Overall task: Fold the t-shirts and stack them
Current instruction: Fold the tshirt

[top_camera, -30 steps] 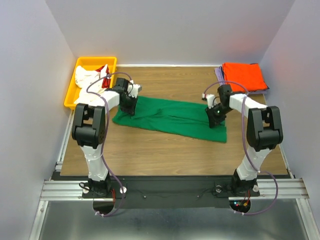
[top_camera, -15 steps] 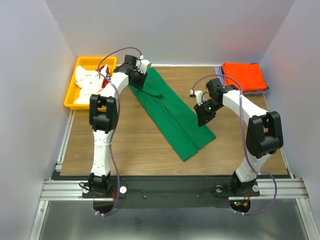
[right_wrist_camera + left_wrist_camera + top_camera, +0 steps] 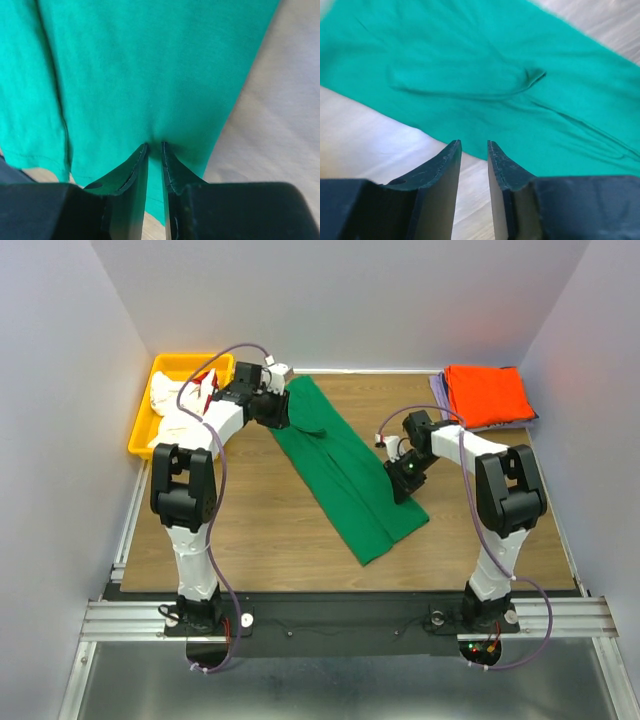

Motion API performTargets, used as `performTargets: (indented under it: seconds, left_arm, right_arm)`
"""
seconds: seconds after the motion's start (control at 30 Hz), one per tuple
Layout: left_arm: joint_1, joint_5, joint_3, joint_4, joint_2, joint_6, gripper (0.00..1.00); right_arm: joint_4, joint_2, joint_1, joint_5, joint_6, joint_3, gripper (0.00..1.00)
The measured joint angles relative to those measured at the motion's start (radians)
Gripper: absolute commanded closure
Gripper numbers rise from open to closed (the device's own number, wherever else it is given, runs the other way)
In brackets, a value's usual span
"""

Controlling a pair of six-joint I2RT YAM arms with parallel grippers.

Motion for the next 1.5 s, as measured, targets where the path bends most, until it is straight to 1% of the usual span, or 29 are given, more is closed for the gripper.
performTargets:
  seconds: [0.1, 0.2, 0.33, 0.43, 0.53, 0.7, 0.83, 1.0, 1.07, 1.1, 1.13, 1.33, 1.4, 1.47, 1.5]
  left_arm:
    - [-0.001, 0.011, -0.017, -0.001, 0.050, -0.034, 0.63]
    - [-0.006, 0.008, -0.020, -0.003, 0.092, -0.054, 0.63]
    - [-0.020, -0.003, 0.003, -0.003, 0.140, -0.071, 0.64]
    - [-0.031, -0.008, 0.051, -0.003, 0.208, -0.080, 0.64]
    - [-0.036, 0.005, 0.093, -0.002, 0.262, -0.095, 0.67]
    - [-0.036, 0.003, 0.185, 0.002, 0.324, -0.122, 0.68]
    - [-0.035, -0.002, 0.335, -0.013, 0.417, -0.142, 0.68]
    - [-0.030, -0.015, 0.556, -0.021, 0.552, -0.169, 0.67]
    - [-0.027, -0.018, 0.606, -0.013, 0.584, -0.178, 0.63]
    - [-0.027, -0.019, 0.610, -0.013, 0.587, -0.183, 0.61]
    - [-0.027, -0.020, 0.611, -0.013, 0.587, -0.184, 0.57]
    - [-0.025, 0.018, 0.590, 0.001, 0.565, -0.175, 0.49]
    - [-0.024, 0.045, 0.509, -0.005, 0.493, -0.149, 0.46]
    - [-0.022, 0.065, 0.386, 0.011, 0.390, -0.105, 0.45]
    - [-0.020, 0.077, 0.321, -0.005, 0.313, -0.082, 0.45]
  right_arm:
    - [0.016, -0.031, 0.018, -0.027, 0.009, -0.053, 0.78]
    - [0.017, -0.067, 0.103, -0.071, 0.024, -0.123, 0.78]
    - [-0.003, -0.066, 0.261, -0.181, 0.058, -0.174, 0.77]
    - [-0.014, -0.042, 0.322, -0.244, 0.083, -0.176, 0.74]
    - [-0.029, -0.025, 0.314, -0.265, 0.108, -0.156, 0.71]
    - [-0.028, -0.025, 0.281, -0.233, 0.121, -0.093, 0.69]
    - [-0.026, -0.011, 0.219, -0.196, 0.117, -0.023, 0.69]
    - [-0.024, 0.052, 0.091, -0.136, 0.109, 0.107, 0.69]
    - [-0.018, 0.080, 0.046, -0.100, 0.106, 0.159, 0.69]
    - [-0.019, 0.090, 0.034, -0.089, 0.105, 0.179, 0.69]
    - [-0.018, 0.098, 0.023, -0.073, 0.105, 0.203, 0.69]
    - [-0.016, 0.100, 0.021, -0.025, 0.104, 0.278, 0.69]
    - [-0.018, 0.093, 0.021, -0.024, 0.106, 0.280, 0.69]
    - [-0.020, 0.071, 0.025, -0.027, 0.106, 0.271, 0.68]
    - [-0.022, 0.053, 0.027, -0.029, 0.105, 0.263, 0.67]
